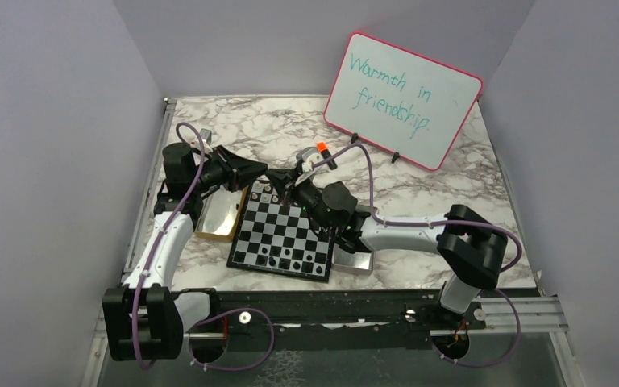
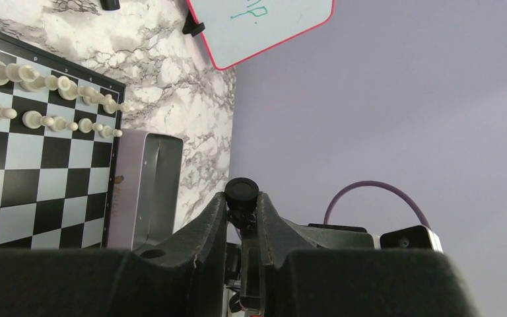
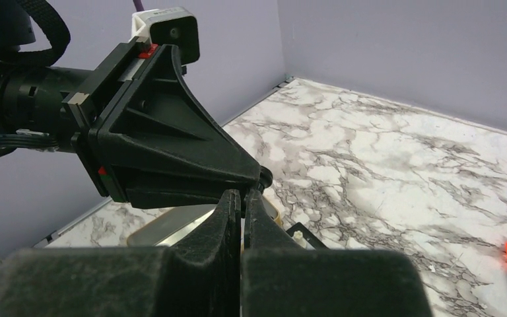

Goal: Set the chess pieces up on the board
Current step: Place the chess piece on the chessboard.

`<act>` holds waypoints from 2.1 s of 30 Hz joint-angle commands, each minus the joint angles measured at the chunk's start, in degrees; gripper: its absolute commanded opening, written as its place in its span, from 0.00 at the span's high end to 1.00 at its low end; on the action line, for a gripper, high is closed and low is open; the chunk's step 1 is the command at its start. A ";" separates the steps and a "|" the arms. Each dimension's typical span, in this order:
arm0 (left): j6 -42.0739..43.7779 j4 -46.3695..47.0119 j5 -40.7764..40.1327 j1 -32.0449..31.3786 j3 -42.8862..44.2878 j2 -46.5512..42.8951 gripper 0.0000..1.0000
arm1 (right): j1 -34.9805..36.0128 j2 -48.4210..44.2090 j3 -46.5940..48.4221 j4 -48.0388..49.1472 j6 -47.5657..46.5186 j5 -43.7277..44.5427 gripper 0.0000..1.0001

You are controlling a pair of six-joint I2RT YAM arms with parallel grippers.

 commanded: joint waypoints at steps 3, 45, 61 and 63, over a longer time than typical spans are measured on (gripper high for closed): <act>-2.12 3.46 2.21 -0.73 -0.57 -1.50 0.87 | 0.39 2.28 2.86 1.07 0.29 -1.84 0.99; 40.19 -12.49 -38.77 15.18 21.25 21.56 0.34 | 5.15 18.35 51.25 -93.11 8.56 -20.33 0.99; 40.63 -9.57 -35.32 22.12 23.40 25.13 0.34 | 6.99 32.06 66.68 -105.63 9.02 -21.46 0.99; 40.72 -9.51 -34.79 22.12 23.17 25.22 0.34 | 7.33 32.63 67.00 -105.77 9.28 -21.53 0.99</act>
